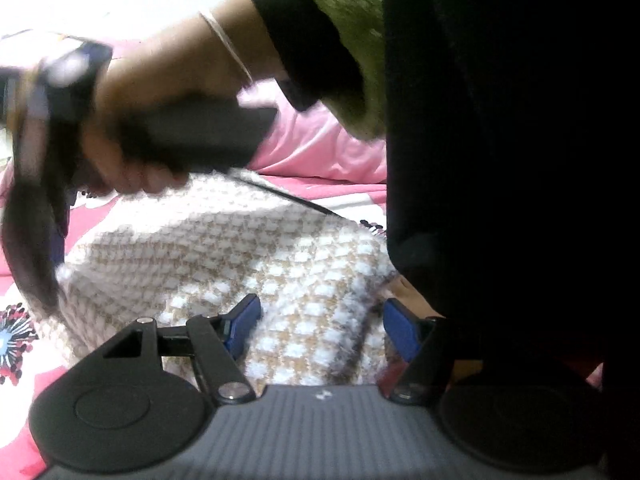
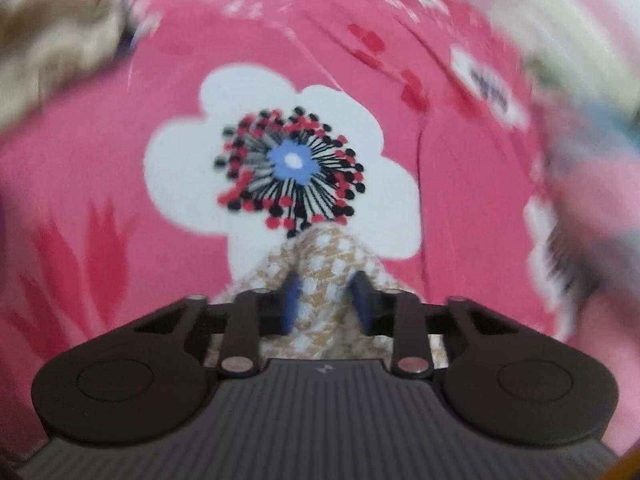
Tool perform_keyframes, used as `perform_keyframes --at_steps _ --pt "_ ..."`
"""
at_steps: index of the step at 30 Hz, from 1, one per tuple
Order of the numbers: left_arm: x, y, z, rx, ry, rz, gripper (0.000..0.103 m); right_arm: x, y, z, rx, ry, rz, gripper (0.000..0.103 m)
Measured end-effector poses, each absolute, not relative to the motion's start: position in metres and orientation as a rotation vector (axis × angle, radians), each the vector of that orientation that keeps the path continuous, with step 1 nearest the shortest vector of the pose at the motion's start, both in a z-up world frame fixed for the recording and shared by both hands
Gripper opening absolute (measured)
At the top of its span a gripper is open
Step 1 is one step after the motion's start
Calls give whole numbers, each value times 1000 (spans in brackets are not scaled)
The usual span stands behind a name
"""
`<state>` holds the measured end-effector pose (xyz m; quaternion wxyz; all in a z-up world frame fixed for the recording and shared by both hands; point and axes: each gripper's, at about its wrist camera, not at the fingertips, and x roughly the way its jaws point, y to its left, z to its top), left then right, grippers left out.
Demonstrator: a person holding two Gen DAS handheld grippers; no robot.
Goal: Fold clothes
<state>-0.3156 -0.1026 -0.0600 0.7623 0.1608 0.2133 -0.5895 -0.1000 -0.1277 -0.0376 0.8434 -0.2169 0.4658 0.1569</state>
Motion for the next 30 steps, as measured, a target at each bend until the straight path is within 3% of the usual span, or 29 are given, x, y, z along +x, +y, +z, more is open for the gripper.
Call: perform_keyframes --at_steps 5,11,18,23,26,30 --pt "-315 -104 -62 355 462 -1280 68 -54 -198 -34 230 1174 313 14" --pt "-315 -107 -62 358 465 -1282 68 -59 -218 -54 491 1164 279 17" --pt "-280 -65 -43 120 585 -1272 60 -129 -239 18 227 819 395 18" --pt "-212 -1 -32 -324 745 -1080 62 -187 -240 9 123 778 455 18" --pt "-170 0 -44 -380 823 -978 61 -216 -243 6 103 761 515 19" --pt "-117 -7 -75 -512 964 -898 56 -240 -245 4 72 770 582 27"
